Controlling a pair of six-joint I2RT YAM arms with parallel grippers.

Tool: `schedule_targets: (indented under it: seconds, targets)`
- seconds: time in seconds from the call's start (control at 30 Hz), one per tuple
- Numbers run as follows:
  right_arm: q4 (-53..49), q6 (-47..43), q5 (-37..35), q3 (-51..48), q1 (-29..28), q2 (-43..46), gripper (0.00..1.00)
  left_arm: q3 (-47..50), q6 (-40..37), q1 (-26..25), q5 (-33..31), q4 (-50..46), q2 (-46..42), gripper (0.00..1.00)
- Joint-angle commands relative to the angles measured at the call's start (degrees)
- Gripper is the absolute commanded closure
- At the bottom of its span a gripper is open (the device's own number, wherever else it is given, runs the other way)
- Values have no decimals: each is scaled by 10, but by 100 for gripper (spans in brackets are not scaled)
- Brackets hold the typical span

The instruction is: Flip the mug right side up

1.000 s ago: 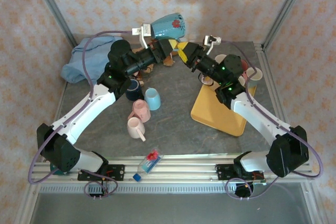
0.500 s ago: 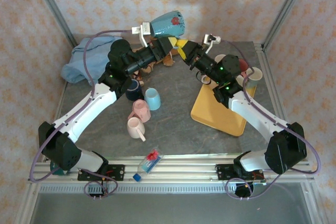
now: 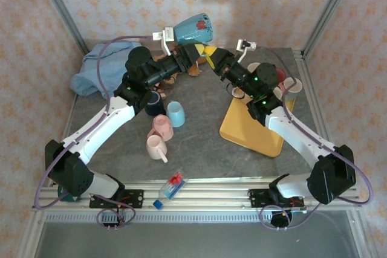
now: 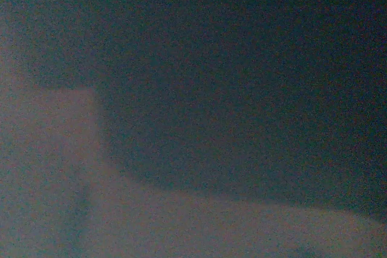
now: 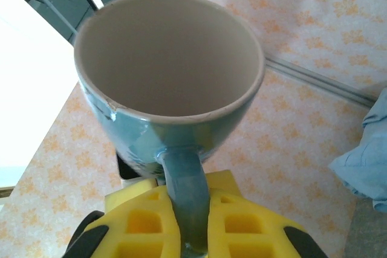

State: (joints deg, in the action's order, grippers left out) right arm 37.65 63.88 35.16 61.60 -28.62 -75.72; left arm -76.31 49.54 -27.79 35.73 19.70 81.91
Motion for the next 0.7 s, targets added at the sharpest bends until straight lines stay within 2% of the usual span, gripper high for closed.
schedule_targets:
  seconds: [0.0, 0.13, 0.27, 0.37, 0.4, 0.57, 0.67]
  targets:
    - [30, -36, -32, 15, 2, 33, 100, 2, -17, -2, -1, 10, -16, 65]
    - [14, -56, -45, 8, 2, 46, 100, 3, -19, -2, -7, 3, -19, 56]
    - [6, -63, -39, 10, 2, 49, 100, 7, -17, -2, -13, 1, -20, 56]
    - [5, -61, -33, 9, 2, 47, 100, 6, -14, -2, -9, 8, -17, 77]
    - [5, -61, -31, 8, 2, 47, 100, 5, -13, -2, -7, 10, -16, 81]
    - [6, -52, -24, 4, 3, 43, 100, 5, -14, -2, -2, 21, -15, 98]
    - [9, -42, -24, 4, 2, 40, 100, 4, -17, -2, 5, 26, -14, 100]
